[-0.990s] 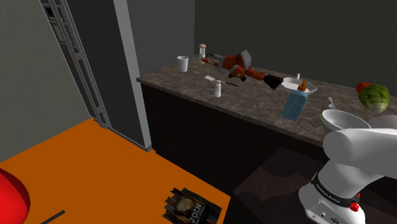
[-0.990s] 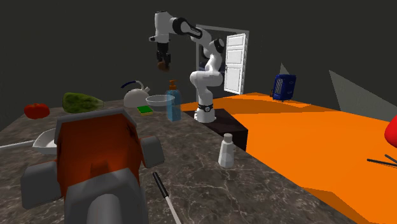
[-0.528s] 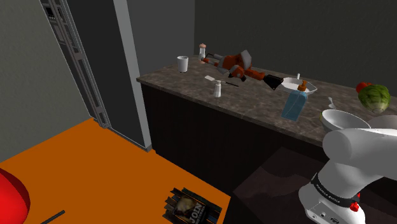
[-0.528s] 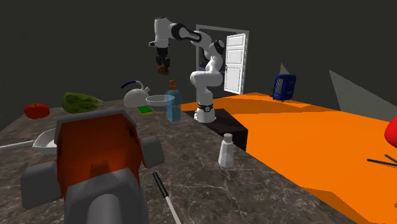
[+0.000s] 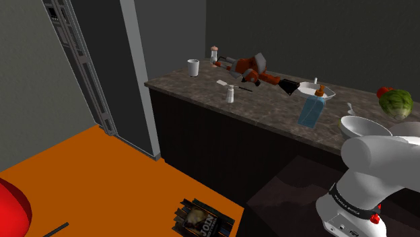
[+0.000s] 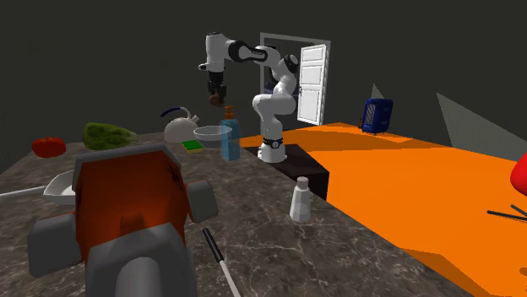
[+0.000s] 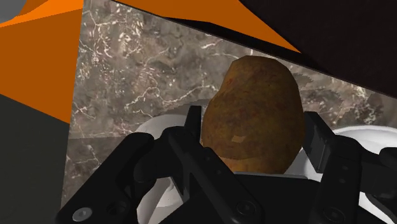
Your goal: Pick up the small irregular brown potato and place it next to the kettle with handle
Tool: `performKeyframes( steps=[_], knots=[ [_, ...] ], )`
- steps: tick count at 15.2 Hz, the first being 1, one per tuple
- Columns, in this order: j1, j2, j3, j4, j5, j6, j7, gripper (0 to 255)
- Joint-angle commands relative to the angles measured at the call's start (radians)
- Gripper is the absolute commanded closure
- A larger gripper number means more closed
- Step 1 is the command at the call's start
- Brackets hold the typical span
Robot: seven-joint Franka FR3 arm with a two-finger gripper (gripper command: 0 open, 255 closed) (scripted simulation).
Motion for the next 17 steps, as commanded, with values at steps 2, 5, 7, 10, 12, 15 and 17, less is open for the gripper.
performKeyframes(
  steps=[2,5,7,10,12,15,17],
  knots=[
    [-0.007,-0.009,-0.023,-0.037,-0.021,0.028,0.009,255],
    [-0.014,-0.017,-0.048,-0.073,-0.044,0.057,0.018,255],
    [-0.019,-0.022,-0.065,-0.097,-0.06,0.076,0.023,255],
    [-0.026,-0.026,-0.093,-0.13,-0.085,0.106,0.032,255],
    [-0.031,-0.027,-0.113,-0.152,-0.103,0.126,0.038,255],
    [-0.037,-0.027,-0.144,-0.183,-0.132,0.157,0.047,255],
    [-0.041,-0.026,-0.166,-0.202,-0.152,0.178,0.054,255]
  ],
)
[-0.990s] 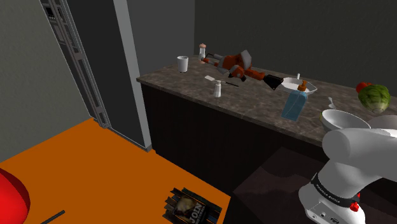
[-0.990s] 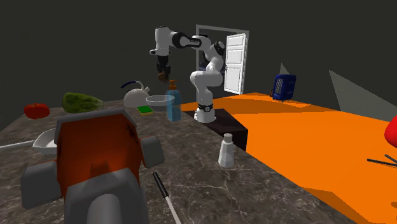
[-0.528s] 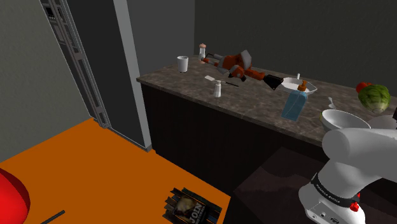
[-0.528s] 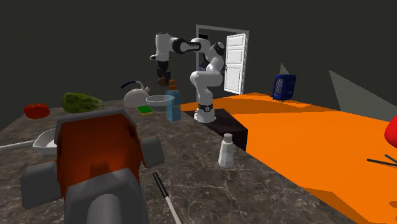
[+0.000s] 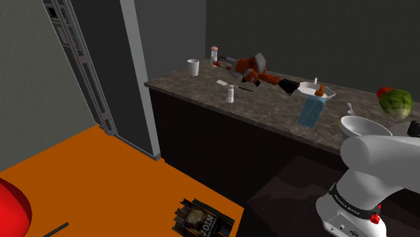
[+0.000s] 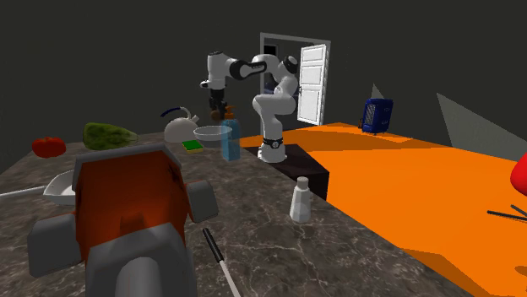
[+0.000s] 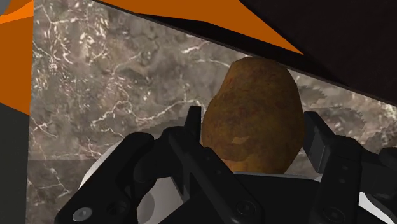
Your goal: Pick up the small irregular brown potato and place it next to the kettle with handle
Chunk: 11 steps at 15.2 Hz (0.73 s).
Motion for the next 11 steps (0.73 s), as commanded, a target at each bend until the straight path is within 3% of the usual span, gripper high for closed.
performKeyframes(
  steps=[1,11],
  knots=[
    [-0.006,0.001,-0.025,-0.02,-0.023,0.022,0.004,255],
    [-0.016,0.032,-0.154,-0.101,-0.141,0.136,0.042,255]
  ],
)
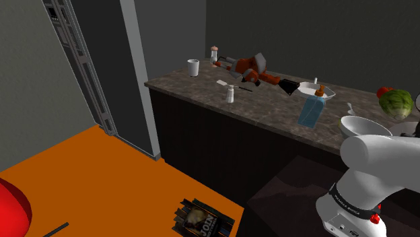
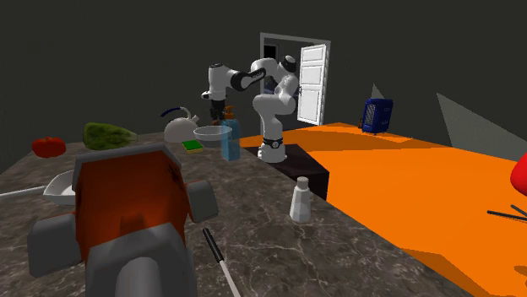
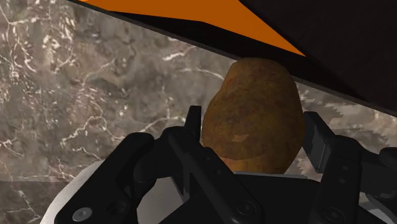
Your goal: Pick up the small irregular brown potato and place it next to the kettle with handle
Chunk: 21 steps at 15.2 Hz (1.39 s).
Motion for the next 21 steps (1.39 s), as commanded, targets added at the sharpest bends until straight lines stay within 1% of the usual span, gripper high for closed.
performKeyframes(
  steps=[1,3,11,12,17,20,21],
  knots=[
    [0.003,0.013,-0.031,-0.013,-0.027,0.027,0.011,255],
    [0.005,0.027,-0.067,-0.028,-0.06,0.056,0.022,255],
    [0.004,0.028,-0.067,-0.028,-0.059,0.058,0.022,255],
    [0.005,0.029,-0.067,-0.028,-0.059,0.058,0.022,0],
    [0.004,0.028,-0.067,-0.028,-0.059,0.058,0.022,0],
    [0.014,-0.004,0.049,0.017,0.047,-0.029,0.008,0],
    [0.019,-0.01,0.076,0.031,0.072,-0.051,0.005,0]
  ],
)
